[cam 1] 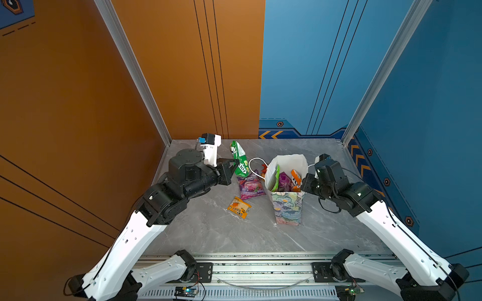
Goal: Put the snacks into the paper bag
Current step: 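Carry the Spring Tea bag over the paper bag opening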
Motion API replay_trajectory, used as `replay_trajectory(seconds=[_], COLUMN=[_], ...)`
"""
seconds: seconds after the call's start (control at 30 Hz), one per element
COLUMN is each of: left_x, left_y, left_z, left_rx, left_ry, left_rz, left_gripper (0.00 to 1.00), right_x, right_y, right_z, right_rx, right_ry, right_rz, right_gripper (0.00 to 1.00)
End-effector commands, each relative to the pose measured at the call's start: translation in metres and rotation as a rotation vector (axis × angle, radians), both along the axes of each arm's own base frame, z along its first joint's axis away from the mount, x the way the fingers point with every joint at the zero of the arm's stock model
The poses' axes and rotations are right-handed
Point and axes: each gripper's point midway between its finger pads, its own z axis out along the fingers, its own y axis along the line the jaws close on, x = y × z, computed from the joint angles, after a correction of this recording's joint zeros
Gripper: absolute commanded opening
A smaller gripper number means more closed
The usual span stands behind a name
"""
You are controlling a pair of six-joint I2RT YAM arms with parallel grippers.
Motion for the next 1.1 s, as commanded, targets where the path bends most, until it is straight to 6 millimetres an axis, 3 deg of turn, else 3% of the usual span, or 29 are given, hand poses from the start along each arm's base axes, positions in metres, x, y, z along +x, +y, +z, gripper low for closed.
replay_trajectory(seconds=[0.0, 0.37, 0.8, 1.07], left_x=[-0.006, -0.015, -0.015, -0.016], left_y=[-0.021, -0.091, -0.132, -0.154], left_z=[0.033, 0.052, 0.038, 0.018], left_rx=[-0.039, -0.055, -0.056, -0.047], left_ry=[-0.084, -0.093, -0.063, -0.009], left_rz=[-0.079, -0.266, -0.346, -0.415], left_gripper=[0.00, 0.00, 0.00, 0.00], right_x=[0.002, 0.001, 0.000, -0.003], right_y=[0.006, 0.008, 0.013, 0.022], right_z=[0.018, 0.020, 0.021, 0.024], right_rx=[0.018, 0.014, 0.025, 0.040], right_ry=[-0.045, -0.046, -0.049, -0.063], right_rz=[0.027, 0.047, 0.077, 0.141], right_gripper=[0.00, 0.00, 0.00, 0.00])
